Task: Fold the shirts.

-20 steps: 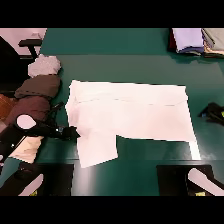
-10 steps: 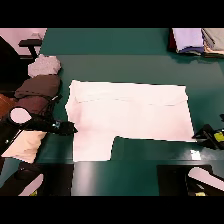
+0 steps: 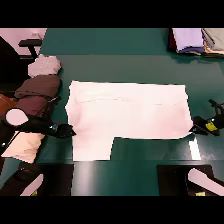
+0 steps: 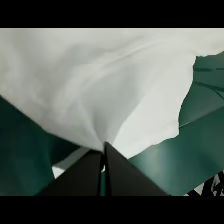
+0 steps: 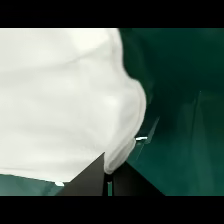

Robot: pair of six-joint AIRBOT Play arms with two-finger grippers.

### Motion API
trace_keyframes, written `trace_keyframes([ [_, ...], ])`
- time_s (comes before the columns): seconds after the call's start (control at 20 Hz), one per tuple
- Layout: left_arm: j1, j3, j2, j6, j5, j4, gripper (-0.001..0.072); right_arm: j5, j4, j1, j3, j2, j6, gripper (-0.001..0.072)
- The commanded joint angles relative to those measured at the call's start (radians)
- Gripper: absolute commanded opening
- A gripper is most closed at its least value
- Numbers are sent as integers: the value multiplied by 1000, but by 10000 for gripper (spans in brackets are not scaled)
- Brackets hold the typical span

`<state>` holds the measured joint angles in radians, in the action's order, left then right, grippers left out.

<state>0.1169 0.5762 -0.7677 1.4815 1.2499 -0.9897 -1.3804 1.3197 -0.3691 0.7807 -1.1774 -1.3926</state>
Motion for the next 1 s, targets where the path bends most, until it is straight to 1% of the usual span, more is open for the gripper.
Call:
trace_keyframes([
  [0.0, 0, 2, 119, 77, 121, -66, 20, -122, 122, 32, 19, 130, -1, 16],
  [0.1, 0, 8, 191, 114, 263, -62, 21, -202, 178, 32, 19, 227, -1, 15],
  [0.15, 0, 21, 216, 120, 314, -63, 21, -220, 185, 32, 19, 272, -1, 15],
  [0.25, 0, 69, 222, 136, 335, -64, 21, -219, 183, 43, 20, 343, -3, 15],
  [0.35, 0, 104, 216, 131, 250, -75, 21, -203, 173, 85, 20, 356, -14, 15],
  [0.4, 0, 118, 192, 109, 208, -82, 21, -181, 172, 116, 24, 339, -18, 15],
  [0.5, 0, 156, 95, 69, 134, -114, 21, -138, 173, 178, 73, 260, -73, 15],
  [0.55, 0, 177, 37, 47, 94, -127, 22, -119, 171, 200, 118, 208, -91, 15],
  [0.65, 0, 243, -95, 2, -9, -155, 23, -79, 145, 248, 231, 90, -92, 15],
  [0.8, 0, 356, -297, -6, -173, -186, 24, -44, 83, 293, 407, -100, -92, 15],
  [0.95, 0, 434, -458, -65, -278, -186, 24, -33, 6, 299, 533, -259, -92, 15],
])
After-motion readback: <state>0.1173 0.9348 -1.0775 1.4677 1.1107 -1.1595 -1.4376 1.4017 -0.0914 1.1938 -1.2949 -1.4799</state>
